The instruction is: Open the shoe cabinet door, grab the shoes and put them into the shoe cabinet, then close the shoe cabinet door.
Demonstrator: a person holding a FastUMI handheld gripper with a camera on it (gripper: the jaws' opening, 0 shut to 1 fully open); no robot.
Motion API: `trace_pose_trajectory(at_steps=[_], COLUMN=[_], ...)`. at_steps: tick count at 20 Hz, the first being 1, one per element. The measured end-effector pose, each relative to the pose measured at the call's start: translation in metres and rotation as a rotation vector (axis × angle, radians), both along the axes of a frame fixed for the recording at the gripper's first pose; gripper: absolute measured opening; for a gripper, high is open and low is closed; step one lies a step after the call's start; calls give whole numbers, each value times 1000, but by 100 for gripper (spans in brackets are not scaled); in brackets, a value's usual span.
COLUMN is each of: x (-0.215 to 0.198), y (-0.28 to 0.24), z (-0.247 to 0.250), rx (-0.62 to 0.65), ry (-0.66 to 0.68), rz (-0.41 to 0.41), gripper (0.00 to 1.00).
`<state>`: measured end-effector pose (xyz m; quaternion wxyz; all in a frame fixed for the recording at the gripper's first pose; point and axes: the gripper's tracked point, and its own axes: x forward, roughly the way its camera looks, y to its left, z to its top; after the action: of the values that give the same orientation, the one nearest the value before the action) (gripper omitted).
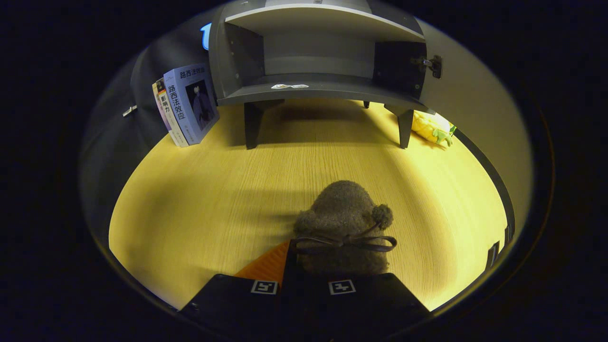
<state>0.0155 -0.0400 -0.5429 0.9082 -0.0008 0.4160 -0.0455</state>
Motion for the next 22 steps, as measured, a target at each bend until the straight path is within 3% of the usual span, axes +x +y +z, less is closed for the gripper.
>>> trace_pose_trajectory(at_steps=[1, 3, 11, 22], x=[10, 8, -8, -15], y=[-4, -18, -17, -38], z=[-8, -9, 29, 212], rx=[4, 18, 59, 66], ry=[-10, -5, 34, -135], rz=[-16, -11, 31, 206], gripper=[23, 5, 5, 5])
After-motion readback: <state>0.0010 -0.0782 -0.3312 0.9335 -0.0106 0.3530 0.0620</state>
